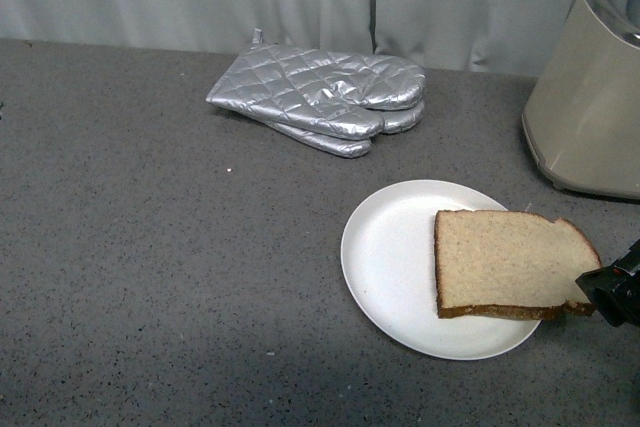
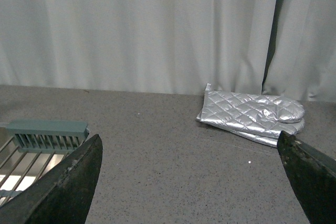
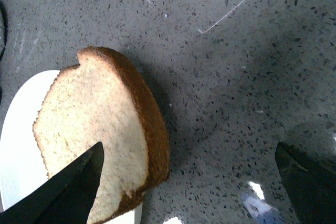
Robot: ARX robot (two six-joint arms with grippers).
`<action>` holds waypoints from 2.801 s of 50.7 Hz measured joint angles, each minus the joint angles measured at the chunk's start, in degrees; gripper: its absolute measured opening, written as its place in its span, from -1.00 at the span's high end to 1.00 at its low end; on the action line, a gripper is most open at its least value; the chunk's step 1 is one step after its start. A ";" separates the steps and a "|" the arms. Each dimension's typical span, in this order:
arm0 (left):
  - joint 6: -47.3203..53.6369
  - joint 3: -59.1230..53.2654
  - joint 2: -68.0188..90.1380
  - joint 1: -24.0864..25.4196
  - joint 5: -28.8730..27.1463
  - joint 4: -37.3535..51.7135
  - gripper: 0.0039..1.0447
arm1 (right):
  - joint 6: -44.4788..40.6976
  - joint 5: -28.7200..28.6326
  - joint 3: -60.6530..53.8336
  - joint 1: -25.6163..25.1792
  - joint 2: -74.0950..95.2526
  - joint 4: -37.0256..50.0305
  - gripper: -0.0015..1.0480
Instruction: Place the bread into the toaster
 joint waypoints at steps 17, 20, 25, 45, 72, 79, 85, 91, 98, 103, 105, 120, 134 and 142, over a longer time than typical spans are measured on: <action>0.00 0.00 0.00 0.00 0.00 0.00 -0.88 | 0.87 0.46 7.19 1.09 3.23 -3.98 -0.82; 0.00 0.00 0.00 0.00 0.00 0.00 -0.88 | 0.85 0.94 8.09 1.53 3.63 -4.57 -0.82; 0.00 0.00 0.00 0.00 0.00 0.00 -0.88 | 0.87 1.31 9.60 2.19 4.24 -5.51 -0.82; 0.00 0.00 0.00 0.00 -0.02 0.00 -0.88 | 1.95 1.25 10.36 2.54 -0.04 -9.29 0.39; 0.00 0.00 0.00 0.00 0.00 0.00 -0.88 | 3.61 2.86 22.93 2.62 -28.79 -30.91 0.96; 0.00 0.00 0.00 0.00 0.00 0.00 -0.88 | 3.65 4.09 29.51 0.20 -32.54 -35.06 0.96; 0.00 0.00 0.00 0.00 0.00 0.00 -0.88 | 3.54 6.27 34.53 -2.34 -34.29 -37.57 0.96; 0.00 0.00 0.00 0.00 0.00 0.00 -0.88 | 1.44 13.64 38.64 -5.75 -34.67 -39.04 0.96; 0.00 0.00 0.00 0.00 0.00 0.00 -0.88 | -0.17 21.27 40.11 -8.68 -33.31 -41.00 0.96; 0.00 0.00 0.00 0.00 0.00 0.00 -0.88 | -0.63 25.31 40.11 -9.88 -31.02 -42.84 0.96; 0.00 0.00 0.00 0.00 0.00 0.00 -0.88 | -0.46 26.01 40.11 -10.10 -30.23 -43.50 0.96; 0.00 0.00 0.00 0.00 -0.02 0.00 -0.88 | 2.25 29.07 40.06 -10.45 -25.92 -45.44 0.96; 0.00 0.00 0.00 0.00 0.00 0.00 -0.88 | 3.93 30.23 40.70 -11.52 -24.15 -47.36 0.96; 0.00 0.00 0.00 0.00 0.00 0.00 -0.88 | 4.96 30.58 41.88 -12.44 -24.61 -49.53 0.96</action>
